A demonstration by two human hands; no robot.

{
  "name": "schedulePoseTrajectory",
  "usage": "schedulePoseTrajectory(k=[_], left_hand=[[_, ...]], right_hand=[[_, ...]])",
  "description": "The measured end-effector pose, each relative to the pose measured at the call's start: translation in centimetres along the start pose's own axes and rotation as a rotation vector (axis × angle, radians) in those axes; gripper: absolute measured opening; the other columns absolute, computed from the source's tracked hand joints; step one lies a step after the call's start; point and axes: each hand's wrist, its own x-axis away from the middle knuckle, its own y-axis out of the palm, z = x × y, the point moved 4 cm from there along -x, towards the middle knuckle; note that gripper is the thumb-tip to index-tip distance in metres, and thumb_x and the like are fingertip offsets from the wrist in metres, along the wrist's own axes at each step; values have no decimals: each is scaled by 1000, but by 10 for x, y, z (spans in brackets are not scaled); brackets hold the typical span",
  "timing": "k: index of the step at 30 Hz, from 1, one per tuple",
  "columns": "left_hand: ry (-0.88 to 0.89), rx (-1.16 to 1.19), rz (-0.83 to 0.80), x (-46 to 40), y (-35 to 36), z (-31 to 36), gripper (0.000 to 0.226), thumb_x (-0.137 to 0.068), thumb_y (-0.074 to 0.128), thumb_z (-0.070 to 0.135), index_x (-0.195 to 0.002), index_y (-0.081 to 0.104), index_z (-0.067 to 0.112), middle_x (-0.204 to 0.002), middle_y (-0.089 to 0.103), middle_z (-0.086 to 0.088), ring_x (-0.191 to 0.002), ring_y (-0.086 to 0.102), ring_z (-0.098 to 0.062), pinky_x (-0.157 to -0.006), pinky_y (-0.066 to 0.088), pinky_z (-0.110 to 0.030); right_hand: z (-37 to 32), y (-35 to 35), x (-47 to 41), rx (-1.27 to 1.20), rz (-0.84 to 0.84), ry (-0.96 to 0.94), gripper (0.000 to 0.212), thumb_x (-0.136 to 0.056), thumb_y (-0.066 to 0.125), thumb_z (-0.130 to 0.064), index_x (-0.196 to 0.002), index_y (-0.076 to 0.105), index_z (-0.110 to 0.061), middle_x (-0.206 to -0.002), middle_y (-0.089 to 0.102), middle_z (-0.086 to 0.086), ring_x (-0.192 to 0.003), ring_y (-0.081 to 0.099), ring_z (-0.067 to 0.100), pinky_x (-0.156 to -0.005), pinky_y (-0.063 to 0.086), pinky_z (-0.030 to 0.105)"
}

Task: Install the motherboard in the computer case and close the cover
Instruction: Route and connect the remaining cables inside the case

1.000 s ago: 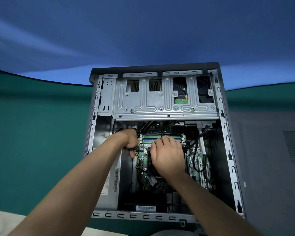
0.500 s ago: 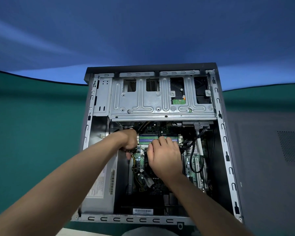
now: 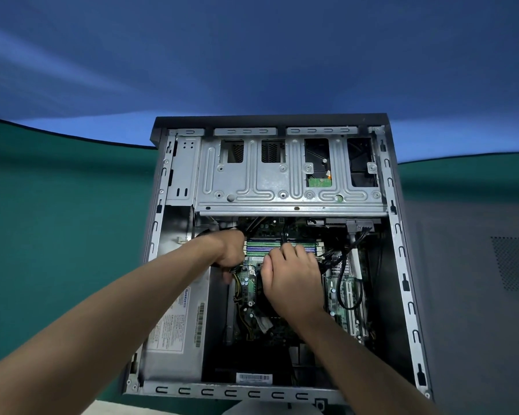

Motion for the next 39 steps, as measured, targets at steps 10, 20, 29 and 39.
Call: schedulePoseTrajectory(k=[10,20,29,39], left_hand=[[-33,57,-2,-1,1,-3,22,-87,36,-4,-94,57,-3,-59,69,-7,-48,62,-8,-39,38,-17],[-23,43,1,-4,-1,-1,18,-89,34,-6,-84,50,1,-56,68,-7,-48,64,-9,-42,41,-20],[-56,12,54,0,-2,4,11,-91,40,-10,-96,49,-8,-80,56,-18,-44,62,-6,-34,39,-16],[-78,-144,115,24,6,22,25,-94,37,4,-104,58,-5,-87,60,-14,-80,62,-28,-78,50,-37]], right_hand=[[1,0,1,-8,-11,4,37,-87,38,-27,-71,67,-10,-69,61,5,-66,56,25,-63,45,34],[0,0,0,25,-43,9,39,-86,37,-28,-71,68,-11,-69,61,4,-66,56,24,-63,45,30],[-1,0,1,25,-123,29,40,-87,35,-28,-72,68,-10,-70,62,6,-68,57,26,-65,47,33],[4,9,2,-3,-231,8,36,-100,34,-28,-99,66,-9,-96,62,8,-91,52,27,-84,38,39]])
